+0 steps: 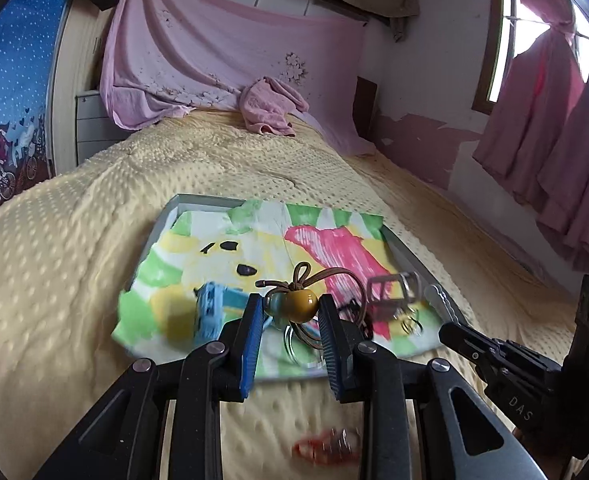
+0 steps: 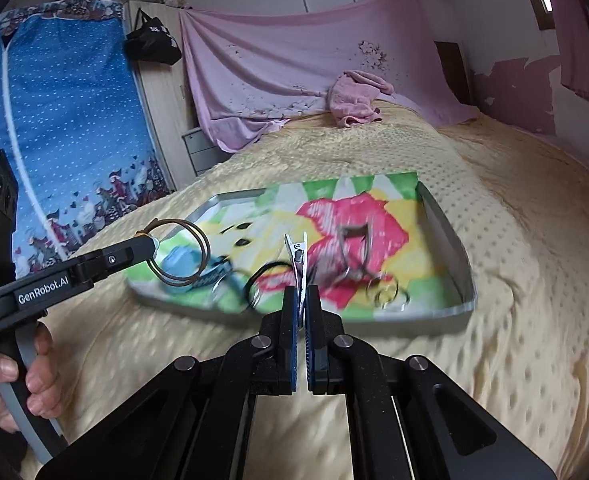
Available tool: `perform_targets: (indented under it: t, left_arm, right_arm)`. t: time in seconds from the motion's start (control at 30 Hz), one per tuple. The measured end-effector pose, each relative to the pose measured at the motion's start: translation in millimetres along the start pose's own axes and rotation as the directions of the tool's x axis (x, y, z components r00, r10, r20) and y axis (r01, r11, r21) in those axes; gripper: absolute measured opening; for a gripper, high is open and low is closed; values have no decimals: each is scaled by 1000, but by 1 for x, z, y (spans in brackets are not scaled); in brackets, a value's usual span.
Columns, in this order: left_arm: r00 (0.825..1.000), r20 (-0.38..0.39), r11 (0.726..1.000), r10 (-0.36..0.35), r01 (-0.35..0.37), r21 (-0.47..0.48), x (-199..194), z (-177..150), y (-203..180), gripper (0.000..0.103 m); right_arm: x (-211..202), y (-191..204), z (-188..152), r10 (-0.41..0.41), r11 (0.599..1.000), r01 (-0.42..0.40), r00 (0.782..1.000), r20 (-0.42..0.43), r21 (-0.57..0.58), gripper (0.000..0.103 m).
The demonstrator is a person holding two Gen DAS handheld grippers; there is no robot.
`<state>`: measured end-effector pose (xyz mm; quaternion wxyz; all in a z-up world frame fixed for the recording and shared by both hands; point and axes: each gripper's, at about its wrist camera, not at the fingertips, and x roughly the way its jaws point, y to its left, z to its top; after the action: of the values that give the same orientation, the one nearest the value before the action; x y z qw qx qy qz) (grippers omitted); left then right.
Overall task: Organize jewelry
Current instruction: 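Carry the bead hair tie into the tray and open the left tool while the right tool drops the clip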
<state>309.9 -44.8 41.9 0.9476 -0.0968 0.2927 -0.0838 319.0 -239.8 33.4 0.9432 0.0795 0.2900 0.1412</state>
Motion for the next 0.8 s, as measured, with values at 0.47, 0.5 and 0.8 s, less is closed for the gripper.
perform_targets:
  t: [0.47,0.5,0.8]
  left_arm:
    - [995,-101,999,-3,7,45,51,-7,-8,27]
    - [995,-104,999,-3,8,47,52,-8,-8,27]
    - [996,-93,1000,8,-6,20,48,-15,-5,47]
  right_arm:
    - [70,-4,6,-11,999,4,988,-155,-40,3]
    - [73,-3,5,-15,999,7,986,-166,-46,4]
    - [74,-1,0,-19,999,10,984,-177,-52,5]
